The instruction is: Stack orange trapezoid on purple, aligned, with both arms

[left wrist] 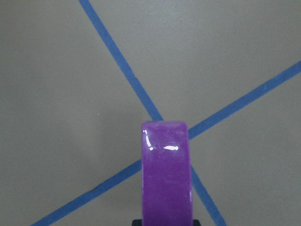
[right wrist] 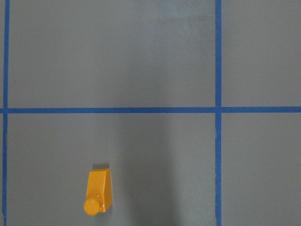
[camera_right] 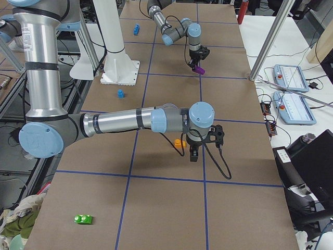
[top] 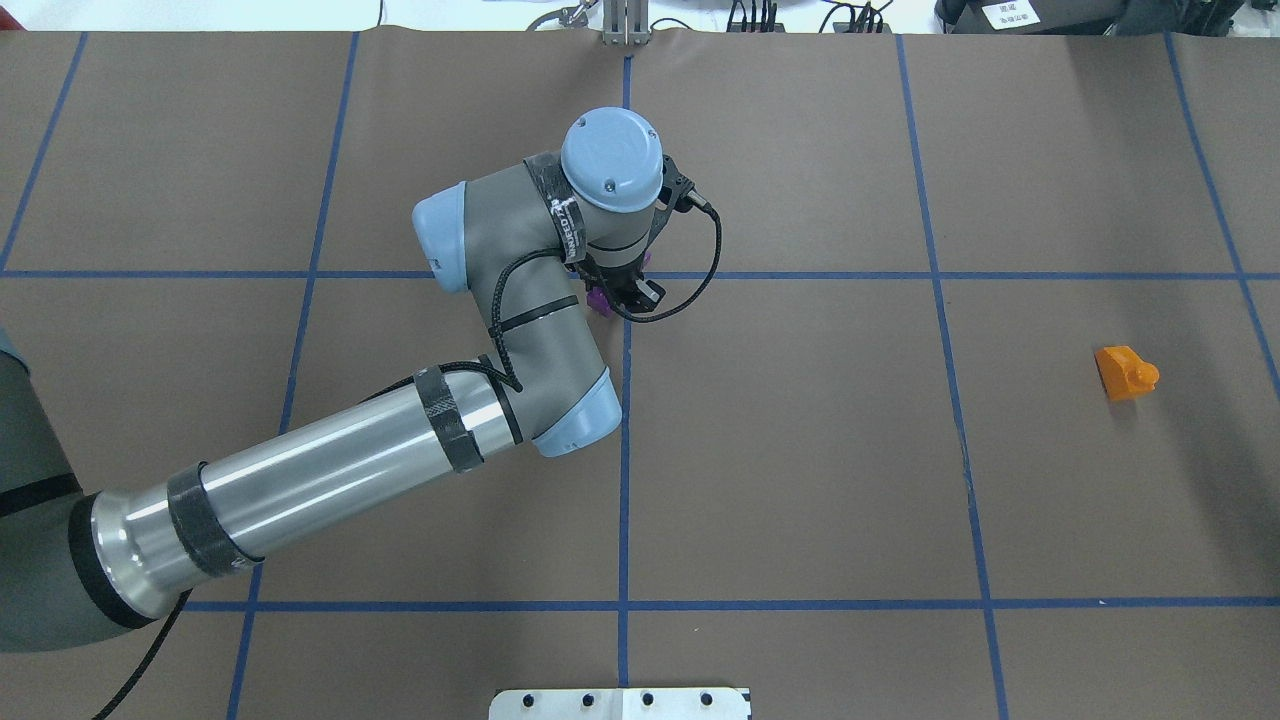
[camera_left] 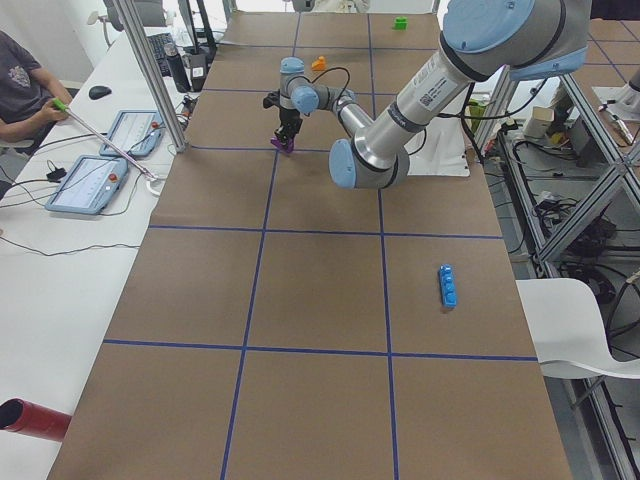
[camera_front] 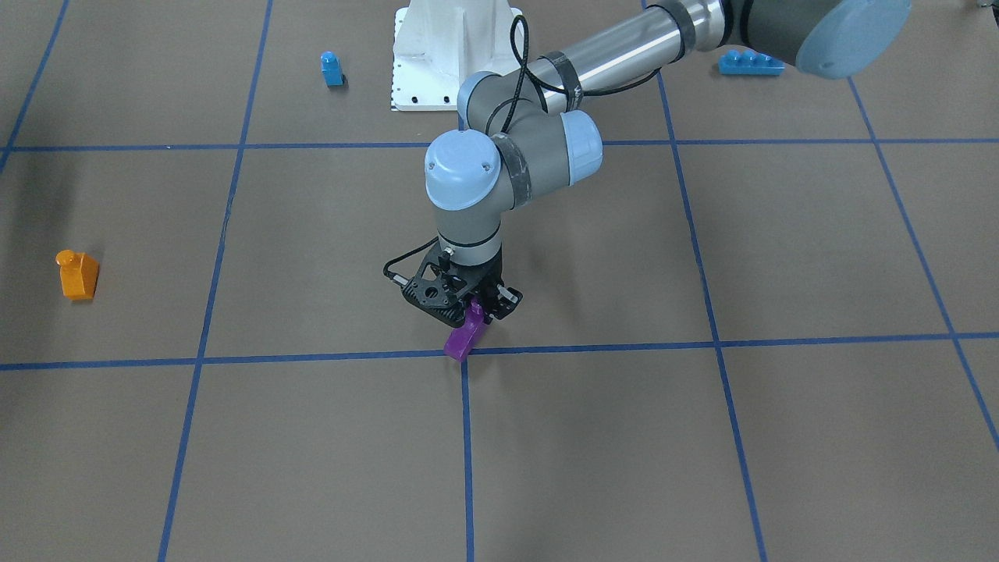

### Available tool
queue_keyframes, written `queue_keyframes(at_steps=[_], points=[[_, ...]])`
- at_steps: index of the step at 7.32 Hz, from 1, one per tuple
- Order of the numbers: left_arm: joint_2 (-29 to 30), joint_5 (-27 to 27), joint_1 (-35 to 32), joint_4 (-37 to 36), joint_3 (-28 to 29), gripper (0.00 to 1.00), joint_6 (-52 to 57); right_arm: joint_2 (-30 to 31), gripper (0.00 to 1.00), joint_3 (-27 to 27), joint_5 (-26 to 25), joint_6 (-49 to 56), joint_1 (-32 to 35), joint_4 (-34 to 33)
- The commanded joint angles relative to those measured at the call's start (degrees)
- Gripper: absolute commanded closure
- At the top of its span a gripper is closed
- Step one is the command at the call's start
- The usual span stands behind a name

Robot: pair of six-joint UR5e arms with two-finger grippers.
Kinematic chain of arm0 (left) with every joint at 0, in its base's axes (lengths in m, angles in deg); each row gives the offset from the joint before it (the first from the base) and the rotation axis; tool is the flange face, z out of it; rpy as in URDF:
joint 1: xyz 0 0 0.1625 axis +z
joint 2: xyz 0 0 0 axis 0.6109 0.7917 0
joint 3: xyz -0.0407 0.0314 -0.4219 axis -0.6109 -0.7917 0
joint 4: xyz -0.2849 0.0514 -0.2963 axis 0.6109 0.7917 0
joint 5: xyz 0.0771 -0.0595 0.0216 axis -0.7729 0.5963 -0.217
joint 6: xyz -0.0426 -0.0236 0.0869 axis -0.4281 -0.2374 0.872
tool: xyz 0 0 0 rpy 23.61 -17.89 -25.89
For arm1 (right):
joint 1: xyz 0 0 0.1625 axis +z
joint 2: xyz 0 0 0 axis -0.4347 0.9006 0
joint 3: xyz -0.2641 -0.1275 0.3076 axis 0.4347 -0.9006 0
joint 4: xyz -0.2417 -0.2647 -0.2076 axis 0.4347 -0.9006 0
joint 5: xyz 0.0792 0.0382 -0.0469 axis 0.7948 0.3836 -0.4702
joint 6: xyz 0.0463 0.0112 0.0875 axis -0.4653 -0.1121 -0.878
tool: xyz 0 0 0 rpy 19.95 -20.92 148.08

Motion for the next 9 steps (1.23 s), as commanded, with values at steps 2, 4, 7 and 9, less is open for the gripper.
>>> queue_keyframes(at_steps=[2, 4, 7, 9], points=[[0.5, 0.1, 1.1, 0.1, 0.5, 0.07, -0.4, -0.1, 0.0, 0.1, 0.0, 0.0, 0.0, 0.0], [0.6, 0.6, -0.1, 1.2, -0.1, 0.0, -1.8, -0.8, 0.0, 0.6, -0.3, -3.1, -1.5, 0.1], [0.6, 12.8, -10.1, 0.3, -2.1, 0.0, -1.5, -2.1, 0.0, 4.4, -3.4, -13.7, -9.2, 0.2], [0.0, 13.4, -13.8, -2.9, -5.0, 0.0, -0.5, 1.4, 0.0, 8.8, -8.7, -23.3, -15.9, 6.0]])
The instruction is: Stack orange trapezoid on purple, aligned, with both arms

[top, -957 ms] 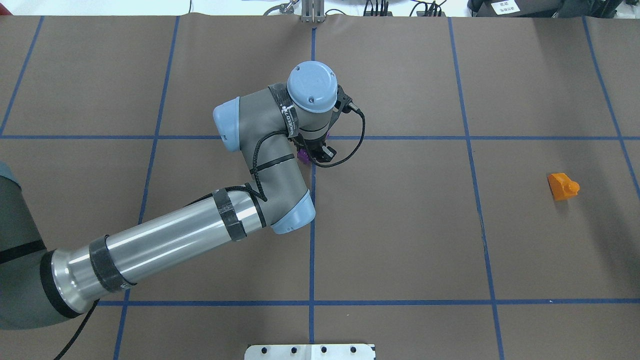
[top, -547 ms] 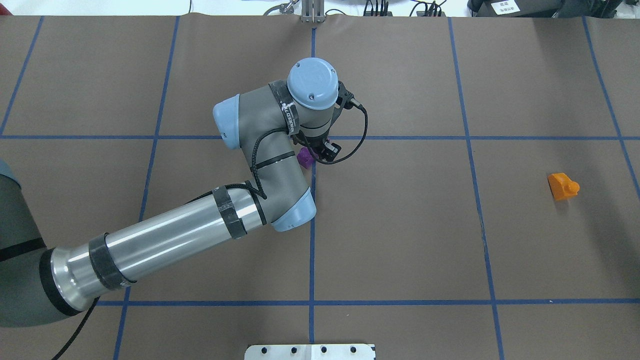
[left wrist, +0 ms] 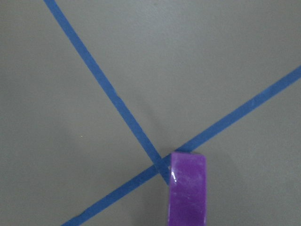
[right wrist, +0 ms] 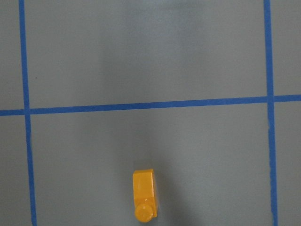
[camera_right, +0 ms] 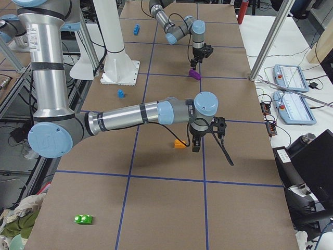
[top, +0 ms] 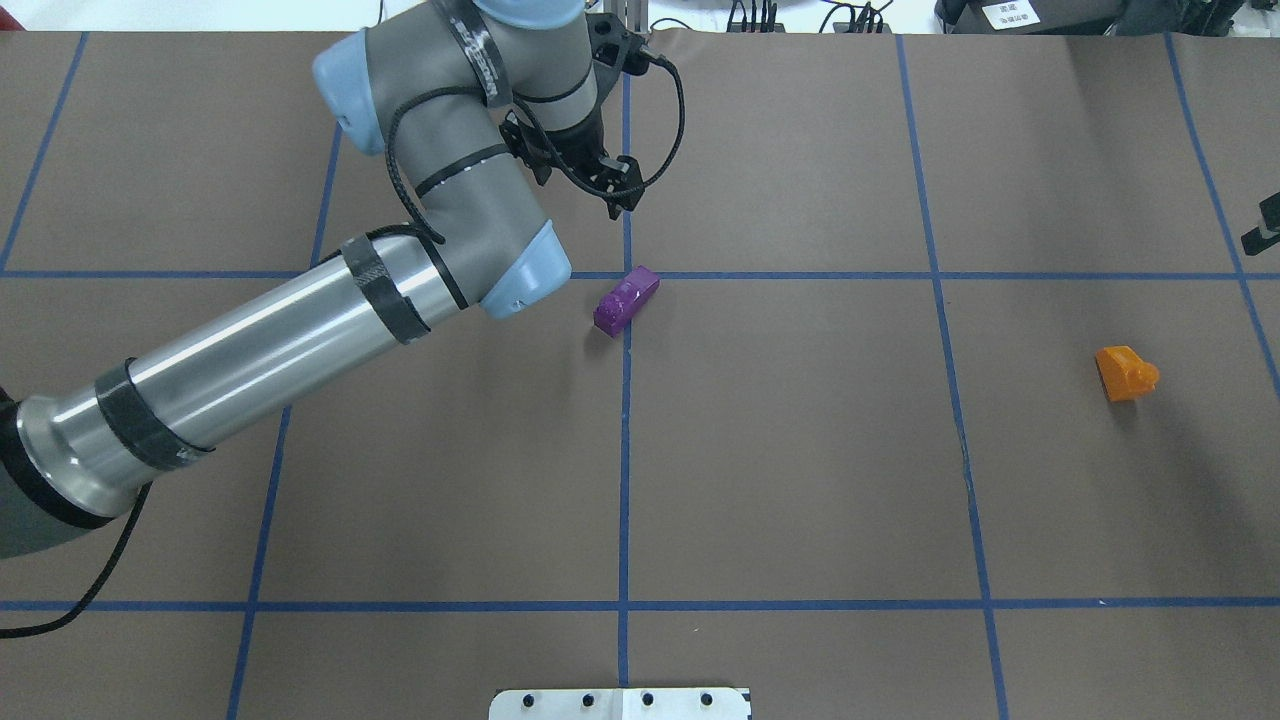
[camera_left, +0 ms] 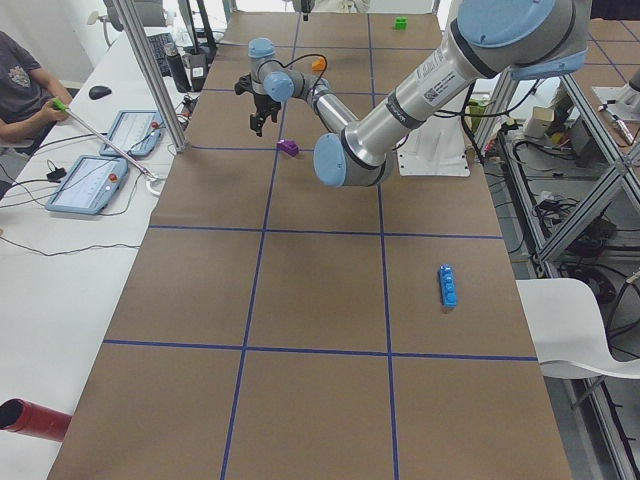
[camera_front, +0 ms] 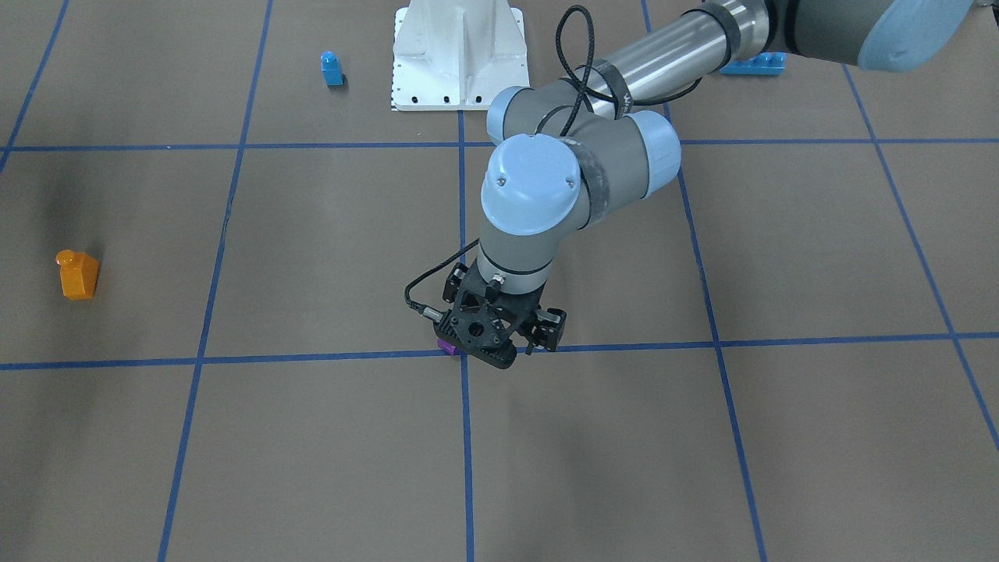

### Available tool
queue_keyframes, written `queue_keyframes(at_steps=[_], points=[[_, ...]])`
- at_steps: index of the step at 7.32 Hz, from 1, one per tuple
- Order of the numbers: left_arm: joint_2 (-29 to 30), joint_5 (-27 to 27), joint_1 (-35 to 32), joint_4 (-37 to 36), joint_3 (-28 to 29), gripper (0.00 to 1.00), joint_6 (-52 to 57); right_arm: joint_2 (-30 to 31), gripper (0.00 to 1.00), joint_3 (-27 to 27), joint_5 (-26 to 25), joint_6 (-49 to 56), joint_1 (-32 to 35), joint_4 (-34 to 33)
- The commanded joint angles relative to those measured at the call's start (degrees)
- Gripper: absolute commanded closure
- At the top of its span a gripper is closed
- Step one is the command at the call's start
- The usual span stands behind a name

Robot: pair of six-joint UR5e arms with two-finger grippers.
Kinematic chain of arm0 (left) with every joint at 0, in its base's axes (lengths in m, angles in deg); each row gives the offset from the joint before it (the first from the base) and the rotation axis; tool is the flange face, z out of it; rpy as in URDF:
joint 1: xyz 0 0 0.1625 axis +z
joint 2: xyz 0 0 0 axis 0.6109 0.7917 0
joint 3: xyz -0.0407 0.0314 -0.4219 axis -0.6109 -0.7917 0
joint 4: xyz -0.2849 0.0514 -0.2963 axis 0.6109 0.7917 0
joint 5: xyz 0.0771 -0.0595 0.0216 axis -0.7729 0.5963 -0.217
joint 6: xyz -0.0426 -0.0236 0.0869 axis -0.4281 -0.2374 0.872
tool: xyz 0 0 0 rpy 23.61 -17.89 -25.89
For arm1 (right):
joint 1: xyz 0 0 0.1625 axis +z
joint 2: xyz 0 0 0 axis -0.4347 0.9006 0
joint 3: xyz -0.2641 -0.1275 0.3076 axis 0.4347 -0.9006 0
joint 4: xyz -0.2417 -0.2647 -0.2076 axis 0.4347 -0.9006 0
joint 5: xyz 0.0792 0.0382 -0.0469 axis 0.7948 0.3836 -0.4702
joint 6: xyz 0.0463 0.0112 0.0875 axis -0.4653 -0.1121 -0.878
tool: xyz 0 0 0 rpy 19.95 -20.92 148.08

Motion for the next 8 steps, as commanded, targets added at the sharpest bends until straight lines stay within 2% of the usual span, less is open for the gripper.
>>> queue_keyframes(at_steps=[1, 2, 4, 8], points=[[-2.7, 0.9, -2.8, -5.3, -6.4, 0.0, 0.4, 8.3, 0.0, 2.1, -7.6, -15.4, -9.1, 21.2], [-4.0, 0.9, -2.9, -6.1, -8.7, 0.0, 0.4, 10.2, 0.0, 0.3, -9.5, -21.8, -13.6, 31.1], [-4.5, 0.8, -3.1, -6.1, -9.0, 0.0, 0.4, 9.6, 0.0, -2.3, -16.3, -21.3, -21.0, 32.1], [-4.7, 0.8, -3.1, -6.1, -9.5, 0.0, 0.4, 7.8, 0.0, -8.3, -16.1, -14.8, -21.7, 32.1]])
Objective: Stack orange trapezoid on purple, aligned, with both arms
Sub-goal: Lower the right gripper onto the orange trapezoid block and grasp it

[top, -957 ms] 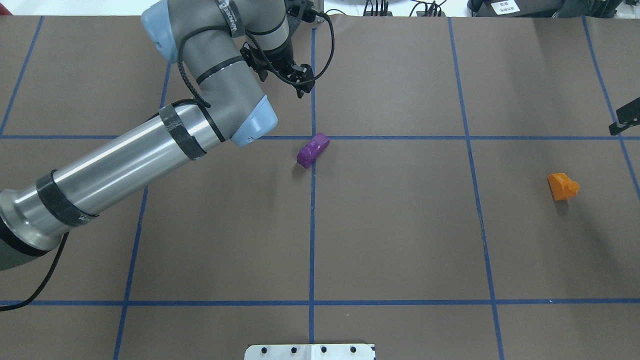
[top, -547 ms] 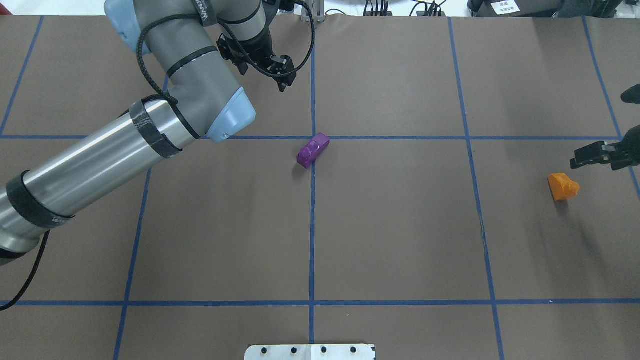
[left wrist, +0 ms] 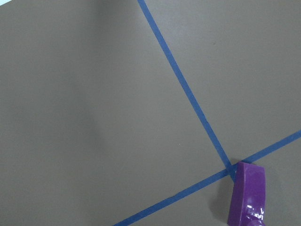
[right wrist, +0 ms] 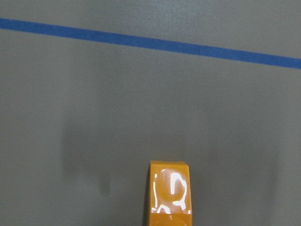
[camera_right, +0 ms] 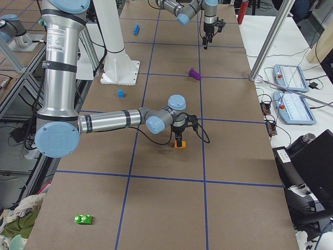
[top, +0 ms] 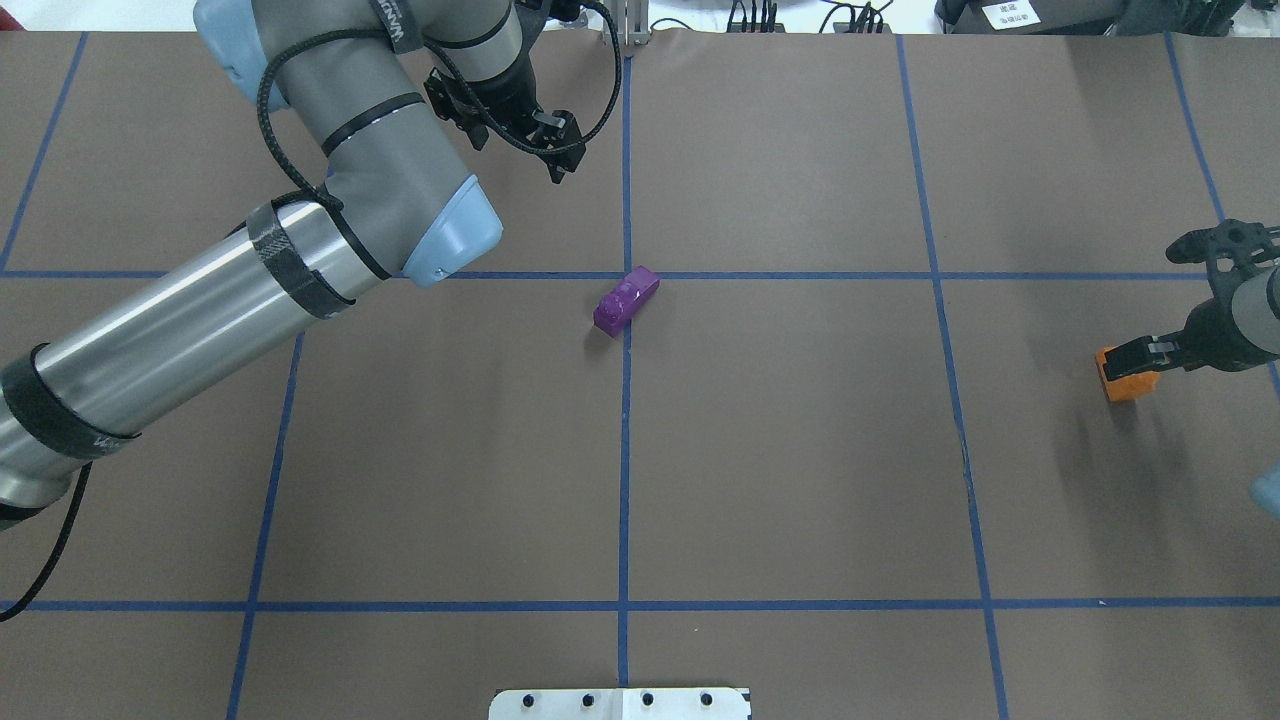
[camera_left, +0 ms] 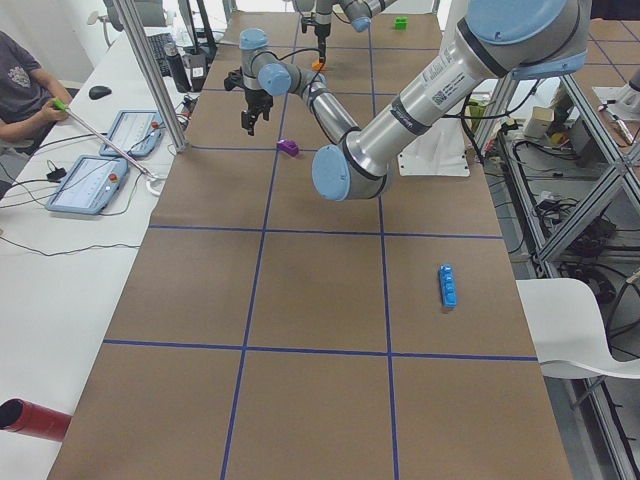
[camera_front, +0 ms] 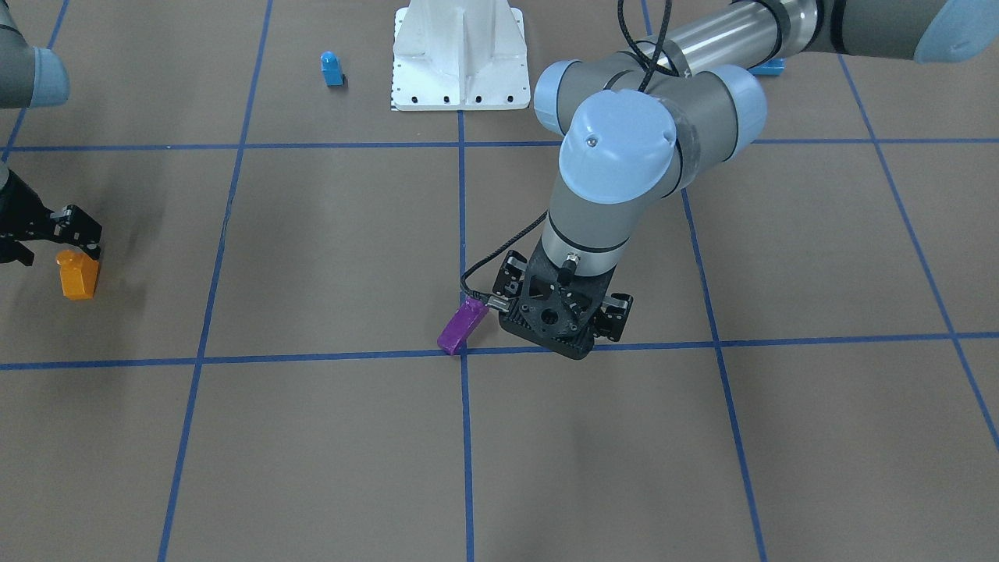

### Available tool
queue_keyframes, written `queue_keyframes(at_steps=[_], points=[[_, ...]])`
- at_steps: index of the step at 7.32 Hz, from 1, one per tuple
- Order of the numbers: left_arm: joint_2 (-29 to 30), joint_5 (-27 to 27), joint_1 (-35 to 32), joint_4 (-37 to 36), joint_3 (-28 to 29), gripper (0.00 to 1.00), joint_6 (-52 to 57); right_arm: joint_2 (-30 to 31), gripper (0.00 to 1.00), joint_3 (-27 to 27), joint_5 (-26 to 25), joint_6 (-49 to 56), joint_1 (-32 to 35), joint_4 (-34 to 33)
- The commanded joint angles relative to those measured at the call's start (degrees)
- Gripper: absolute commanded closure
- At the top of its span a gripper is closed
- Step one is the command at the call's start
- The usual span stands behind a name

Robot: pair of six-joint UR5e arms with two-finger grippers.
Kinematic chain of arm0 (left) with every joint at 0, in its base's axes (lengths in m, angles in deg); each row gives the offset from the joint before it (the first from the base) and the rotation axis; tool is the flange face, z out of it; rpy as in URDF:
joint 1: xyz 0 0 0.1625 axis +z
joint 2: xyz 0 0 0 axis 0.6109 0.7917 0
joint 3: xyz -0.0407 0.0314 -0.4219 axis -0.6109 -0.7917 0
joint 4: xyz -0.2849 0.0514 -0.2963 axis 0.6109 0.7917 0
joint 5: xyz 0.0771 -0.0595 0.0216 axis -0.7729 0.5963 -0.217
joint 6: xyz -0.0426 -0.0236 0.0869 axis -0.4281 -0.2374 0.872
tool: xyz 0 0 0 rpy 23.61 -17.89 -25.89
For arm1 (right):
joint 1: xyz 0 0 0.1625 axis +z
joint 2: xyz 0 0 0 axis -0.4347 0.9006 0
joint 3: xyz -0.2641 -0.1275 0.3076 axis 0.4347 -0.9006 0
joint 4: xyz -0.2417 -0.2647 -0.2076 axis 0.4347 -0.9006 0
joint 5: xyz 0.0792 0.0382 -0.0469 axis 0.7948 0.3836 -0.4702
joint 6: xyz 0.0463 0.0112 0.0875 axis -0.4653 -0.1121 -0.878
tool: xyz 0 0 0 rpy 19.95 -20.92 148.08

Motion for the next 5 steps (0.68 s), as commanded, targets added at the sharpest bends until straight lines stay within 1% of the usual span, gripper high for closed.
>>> queue_keyframes(at_steps=[1, 2, 3, 4, 5], points=[[0.0, 0.0, 0.0, 0.0, -0.2, 0.0, -0.1, -1.7, 0.0, -2.8, 0.3, 1.4, -0.1, -0.1], [-0.2, -0.1, 0.0, 0.0, -0.2, 0.0, -0.1, -2.9, 0.04, -4.1, 0.4, 1.8, -0.2, -0.1], [-0.4, -0.1, 0.0, 0.0, -0.7, 0.0, -0.1, -3.9, 0.13, -4.7, 1.3, 1.8, -0.1, -0.2], [-1.0, -0.1, 0.1, 0.1, -0.9, 0.0, -0.1, -3.9, 0.25, -5.1, 1.9, 1.9, -0.2, -0.2], [-1.2, -0.1, 0.1, 0.1, -1.2, 0.0, -0.1, -4.0, 0.33, -5.5, 2.1, 1.9, -0.2, -0.2]])
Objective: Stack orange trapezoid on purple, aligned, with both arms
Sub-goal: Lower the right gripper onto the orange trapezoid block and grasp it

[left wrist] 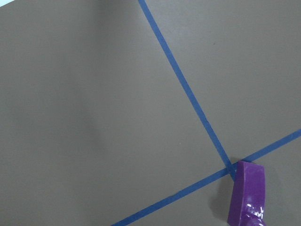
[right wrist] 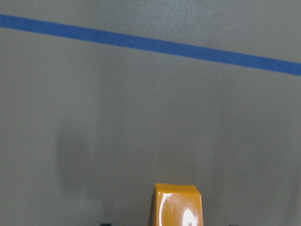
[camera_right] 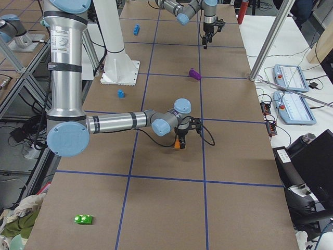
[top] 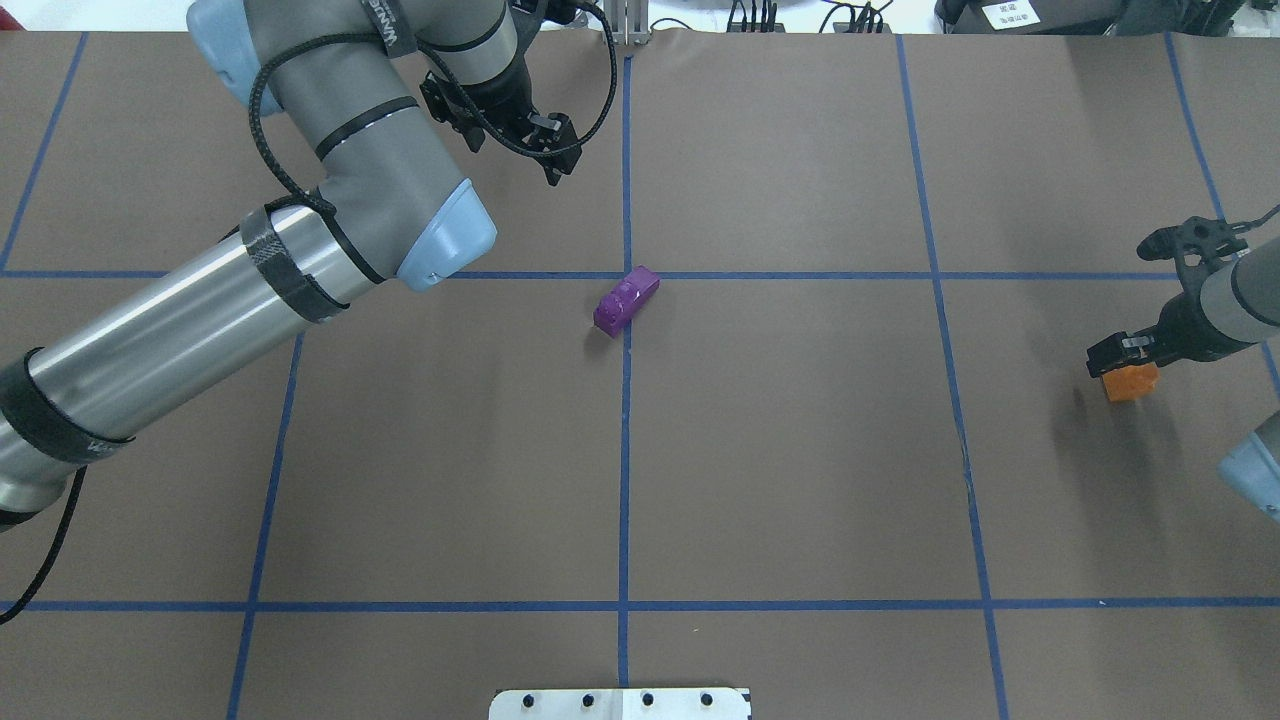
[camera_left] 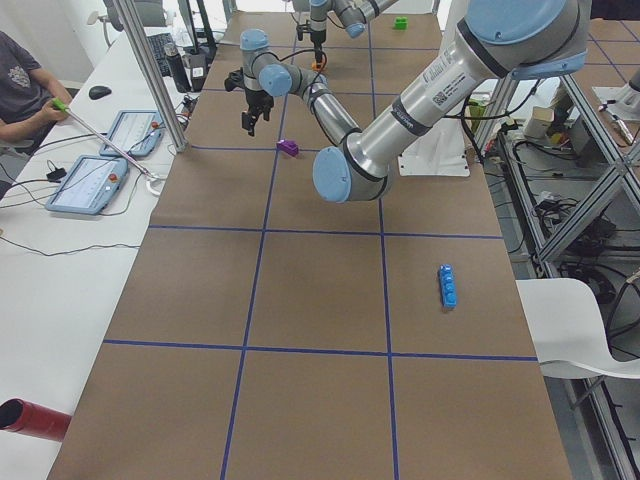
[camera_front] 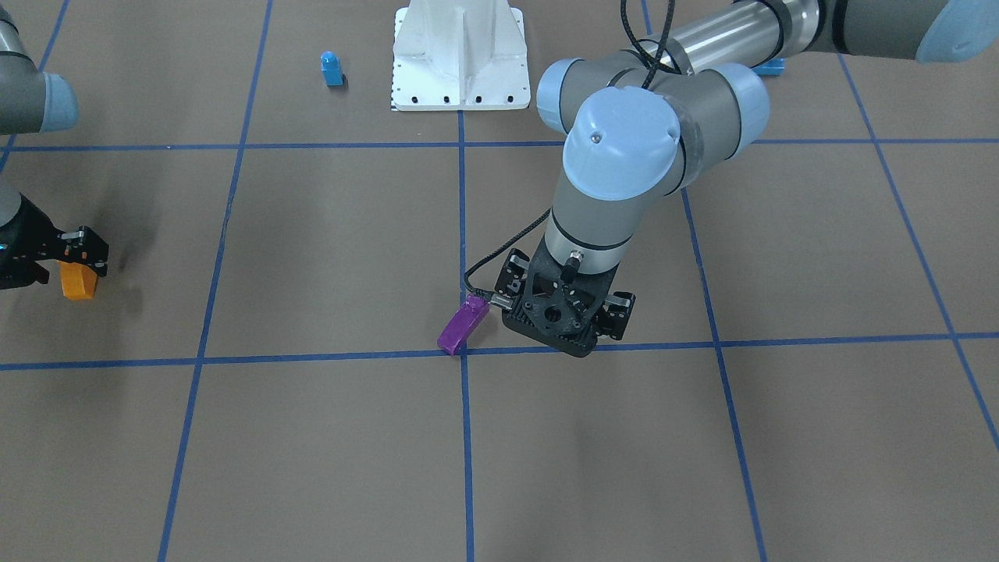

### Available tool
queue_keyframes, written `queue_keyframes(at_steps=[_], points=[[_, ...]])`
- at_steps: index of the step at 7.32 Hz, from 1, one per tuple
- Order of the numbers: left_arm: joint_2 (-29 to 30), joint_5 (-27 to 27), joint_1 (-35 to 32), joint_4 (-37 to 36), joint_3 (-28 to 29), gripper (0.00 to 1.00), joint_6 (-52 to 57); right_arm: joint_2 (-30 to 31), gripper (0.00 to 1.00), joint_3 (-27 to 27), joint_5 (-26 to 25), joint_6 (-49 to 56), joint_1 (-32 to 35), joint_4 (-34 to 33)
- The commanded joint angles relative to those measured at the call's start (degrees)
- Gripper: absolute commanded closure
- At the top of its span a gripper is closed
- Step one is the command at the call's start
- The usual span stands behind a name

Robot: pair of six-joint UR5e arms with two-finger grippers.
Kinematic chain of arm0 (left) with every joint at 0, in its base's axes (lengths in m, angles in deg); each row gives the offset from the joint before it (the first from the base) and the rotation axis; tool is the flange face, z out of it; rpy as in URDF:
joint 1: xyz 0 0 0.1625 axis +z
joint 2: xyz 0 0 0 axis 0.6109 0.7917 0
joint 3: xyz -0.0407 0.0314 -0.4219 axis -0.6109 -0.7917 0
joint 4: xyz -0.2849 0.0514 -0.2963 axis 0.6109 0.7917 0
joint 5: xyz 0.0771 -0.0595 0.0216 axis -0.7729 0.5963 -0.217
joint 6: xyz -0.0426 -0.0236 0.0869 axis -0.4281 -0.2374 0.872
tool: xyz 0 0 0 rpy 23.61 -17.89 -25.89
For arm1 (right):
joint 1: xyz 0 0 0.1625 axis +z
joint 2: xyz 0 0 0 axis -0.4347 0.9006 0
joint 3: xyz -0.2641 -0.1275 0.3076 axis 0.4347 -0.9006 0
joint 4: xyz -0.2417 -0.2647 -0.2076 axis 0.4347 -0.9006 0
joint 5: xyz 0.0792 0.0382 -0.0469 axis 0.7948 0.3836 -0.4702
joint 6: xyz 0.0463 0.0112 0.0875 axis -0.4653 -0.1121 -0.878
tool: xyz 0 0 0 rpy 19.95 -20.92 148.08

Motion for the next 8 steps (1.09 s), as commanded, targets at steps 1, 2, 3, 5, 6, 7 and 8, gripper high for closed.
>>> queue_keyframes(at_steps=[1, 2, 3, 5, 6, 7, 8], points=[[-0.4, -0.1, 0.0, 0.0, -0.5, 0.0, 0.0, -0.2, 0.33, -1.0, 1.2, 0.1, 0.0, 0.0], [-0.4, 0.0, 0.0, 0.0, -0.5, 0.0, 0.0, 0.0, 0.33, -0.9, 1.5, 0.1, 0.0, 0.0], [-0.4, -0.1, 0.0, 0.0, -0.5, 0.0, -0.1, 0.3, 0.33, -0.9, 2.1, 0.1, 0.1, 0.0], [-0.4, 0.0, 0.1, 0.0, -1.2, 0.0, -0.3, 0.5, 0.75, -0.9, 3.8, 0.1, 0.1, -0.1], [-0.4, 0.1, 0.0, -0.1, -1.3, 0.0, -0.3, 0.4, 1.0, -0.6, 5.5, 0.2, 0.1, -0.3], [-0.4, 0.1, 0.0, -0.1, -1.3, 0.0, -0.1, -0.1, 1.0, 0.1, 6.5, 0.1, 0.8, -0.5], [-1.6, 0.3, -0.6, 0.0, -1.6, 0.0, 0.0, -1.2, 1.0, 0.7, 8.4, 0.0, 2.7, -1.2]])
